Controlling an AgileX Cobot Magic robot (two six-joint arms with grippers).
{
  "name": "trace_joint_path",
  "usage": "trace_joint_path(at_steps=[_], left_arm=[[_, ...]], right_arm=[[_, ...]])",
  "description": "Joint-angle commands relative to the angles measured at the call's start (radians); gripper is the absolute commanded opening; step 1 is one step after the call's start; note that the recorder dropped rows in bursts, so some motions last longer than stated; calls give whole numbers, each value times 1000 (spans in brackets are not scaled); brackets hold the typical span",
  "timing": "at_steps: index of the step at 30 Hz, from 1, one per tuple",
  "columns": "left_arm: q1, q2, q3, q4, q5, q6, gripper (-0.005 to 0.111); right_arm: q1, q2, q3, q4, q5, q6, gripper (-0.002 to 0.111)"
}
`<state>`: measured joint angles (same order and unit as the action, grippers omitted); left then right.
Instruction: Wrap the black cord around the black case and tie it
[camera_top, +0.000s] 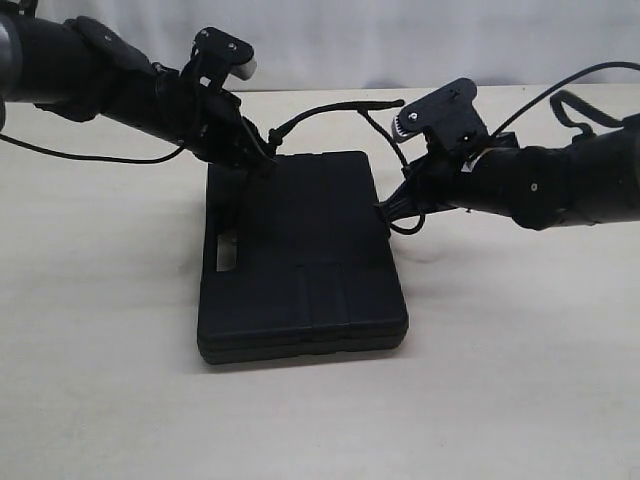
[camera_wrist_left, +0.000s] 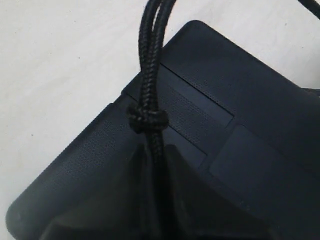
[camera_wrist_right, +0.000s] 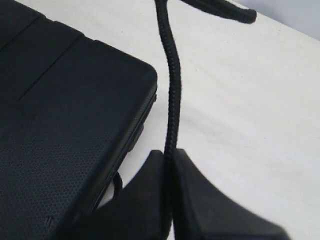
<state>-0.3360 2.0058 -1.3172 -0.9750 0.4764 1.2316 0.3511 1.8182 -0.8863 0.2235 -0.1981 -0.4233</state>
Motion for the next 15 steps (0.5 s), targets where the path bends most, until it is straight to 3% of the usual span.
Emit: trace_joint_path(at_steps=[1, 15], left_arm=[[4, 3, 1, -9, 29, 17, 0], [-2, 3, 1, -59, 134, 216, 0]], right_arm=[[-4, 3, 5, 4, -43, 5, 4], [-2, 16, 3, 8, -76, 19, 4]])
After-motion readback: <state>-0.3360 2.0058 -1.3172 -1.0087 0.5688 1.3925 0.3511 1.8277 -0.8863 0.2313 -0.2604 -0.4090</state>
